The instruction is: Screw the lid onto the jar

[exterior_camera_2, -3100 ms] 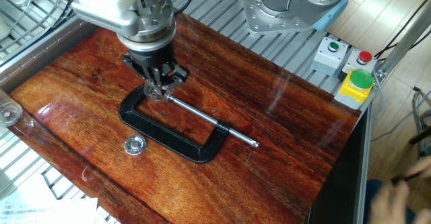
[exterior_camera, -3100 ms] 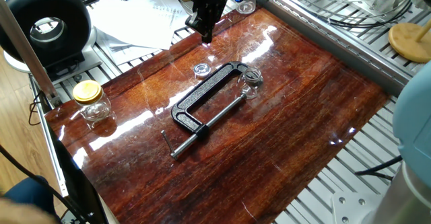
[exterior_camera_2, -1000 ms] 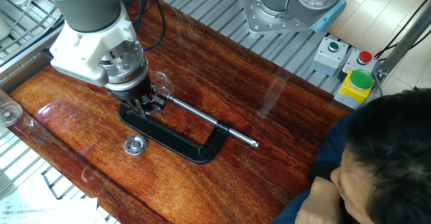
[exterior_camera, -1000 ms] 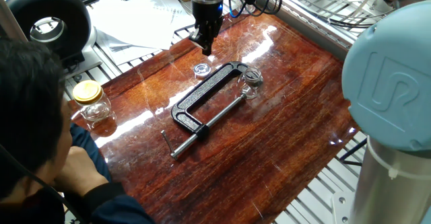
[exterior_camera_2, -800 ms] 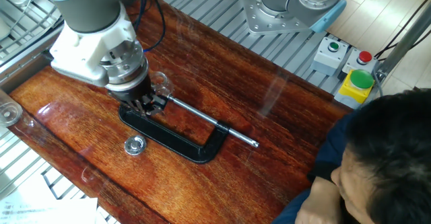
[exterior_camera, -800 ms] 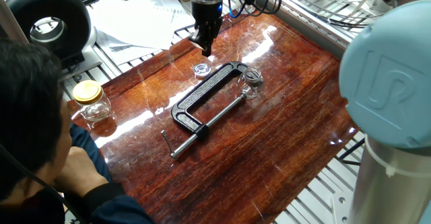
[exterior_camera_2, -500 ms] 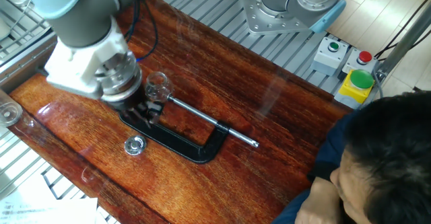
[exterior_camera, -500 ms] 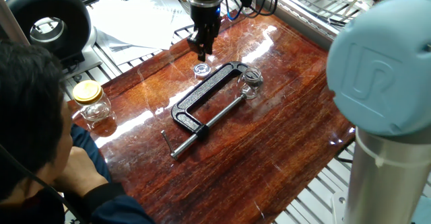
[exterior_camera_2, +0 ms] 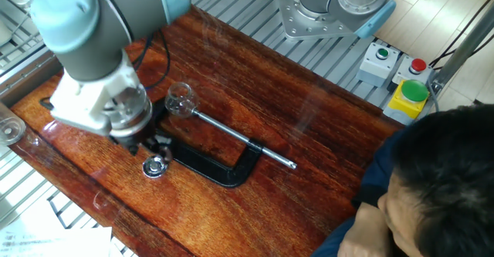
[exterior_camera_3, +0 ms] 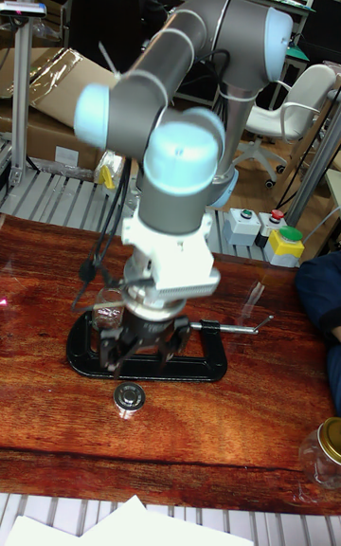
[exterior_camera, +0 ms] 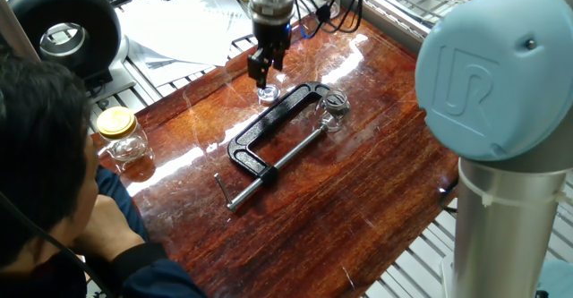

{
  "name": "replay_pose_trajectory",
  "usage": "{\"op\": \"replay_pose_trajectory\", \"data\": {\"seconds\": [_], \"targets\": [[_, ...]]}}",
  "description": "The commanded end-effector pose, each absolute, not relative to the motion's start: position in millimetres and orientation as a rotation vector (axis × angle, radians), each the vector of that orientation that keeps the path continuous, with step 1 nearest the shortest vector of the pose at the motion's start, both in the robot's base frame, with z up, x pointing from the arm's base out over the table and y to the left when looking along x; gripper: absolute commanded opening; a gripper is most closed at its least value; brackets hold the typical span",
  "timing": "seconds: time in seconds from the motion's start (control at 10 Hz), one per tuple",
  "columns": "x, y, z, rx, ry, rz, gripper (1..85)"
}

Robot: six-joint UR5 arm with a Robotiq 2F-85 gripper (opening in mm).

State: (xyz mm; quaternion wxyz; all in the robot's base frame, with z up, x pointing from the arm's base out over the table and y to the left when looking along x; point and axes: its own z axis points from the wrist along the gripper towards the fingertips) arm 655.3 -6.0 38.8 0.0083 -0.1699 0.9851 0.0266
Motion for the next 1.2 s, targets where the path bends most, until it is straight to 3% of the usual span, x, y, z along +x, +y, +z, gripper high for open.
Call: {"op": "replay_pose_trajectory", "data": {"seconds": [0.0, 1.1], "targets": [[662.9, -4.0, 7.7, -0.496, 3.052, 0.053, 65.7], [658.8, -1.4, -4.1, -0.535, 3.032, 0.087, 65.3]]}}
